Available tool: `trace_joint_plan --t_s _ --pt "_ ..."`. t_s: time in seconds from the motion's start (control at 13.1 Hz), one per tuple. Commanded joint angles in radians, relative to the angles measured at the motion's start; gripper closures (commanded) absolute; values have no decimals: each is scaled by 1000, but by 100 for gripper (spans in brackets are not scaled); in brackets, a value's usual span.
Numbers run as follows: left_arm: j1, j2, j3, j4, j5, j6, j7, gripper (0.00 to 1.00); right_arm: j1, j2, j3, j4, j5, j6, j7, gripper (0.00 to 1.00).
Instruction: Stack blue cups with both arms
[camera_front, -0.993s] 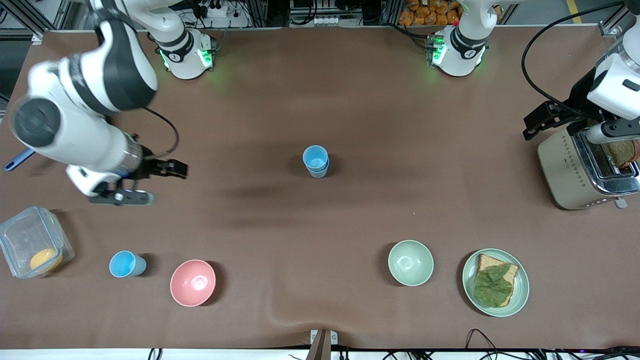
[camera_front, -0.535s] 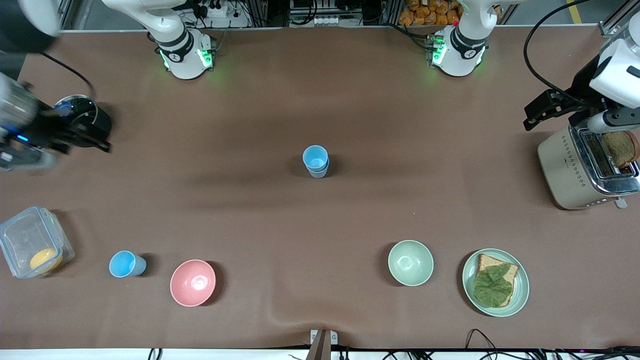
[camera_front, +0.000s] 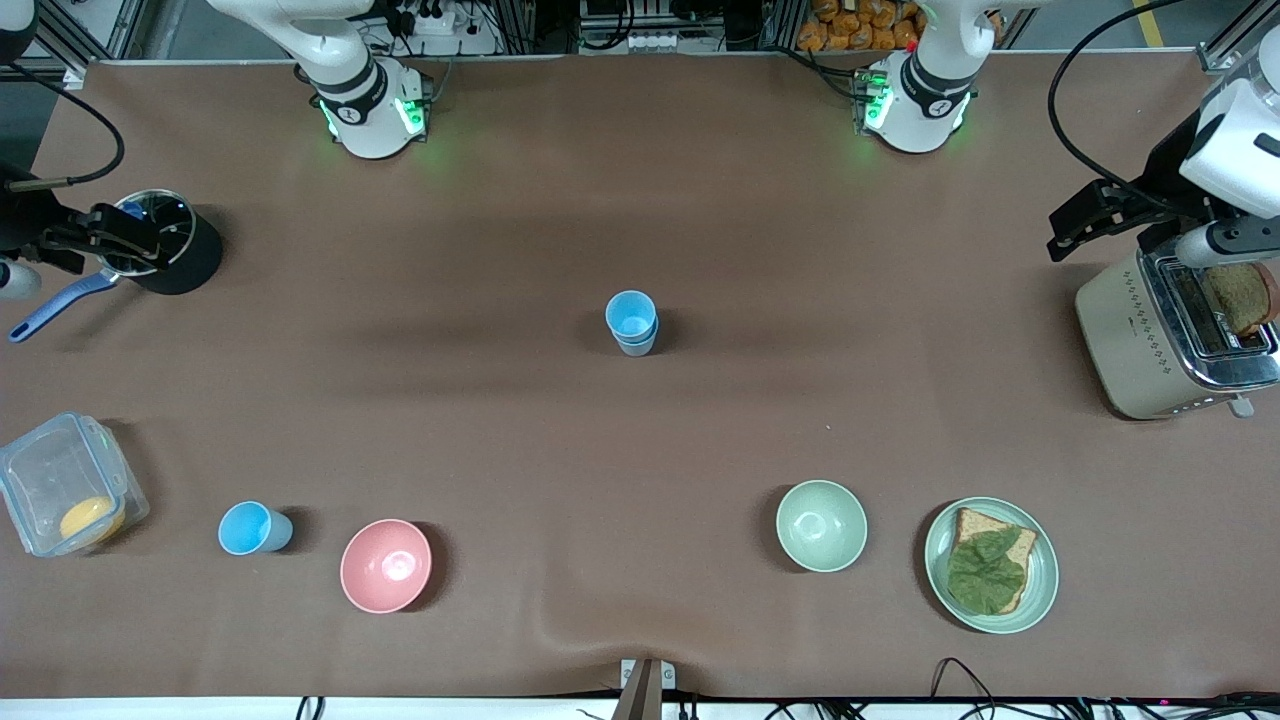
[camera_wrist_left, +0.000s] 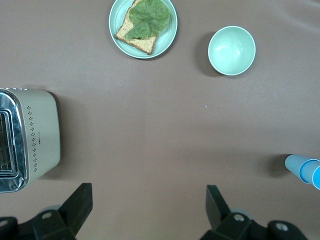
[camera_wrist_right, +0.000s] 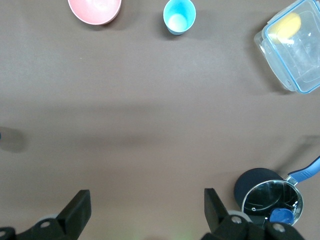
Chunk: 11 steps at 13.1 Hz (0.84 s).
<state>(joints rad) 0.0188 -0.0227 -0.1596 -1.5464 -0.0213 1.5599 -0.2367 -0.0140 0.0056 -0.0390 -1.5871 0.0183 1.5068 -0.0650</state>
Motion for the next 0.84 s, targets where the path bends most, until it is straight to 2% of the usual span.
trace_joint_plan --t_s 0.0,0.53,0.76 --pt "-3 6 3 26 -6 -24 13 0 -38 -24 27 -24 -3 -4 -4 0" --pt "-3 6 9 26 -19 -24 10 0 -69 -22 73 5 -4 -28 -6 0" --pt "-3 6 9 26 -20 -24 0 0 -72 -10 74 22 -6 -27 -6 0"
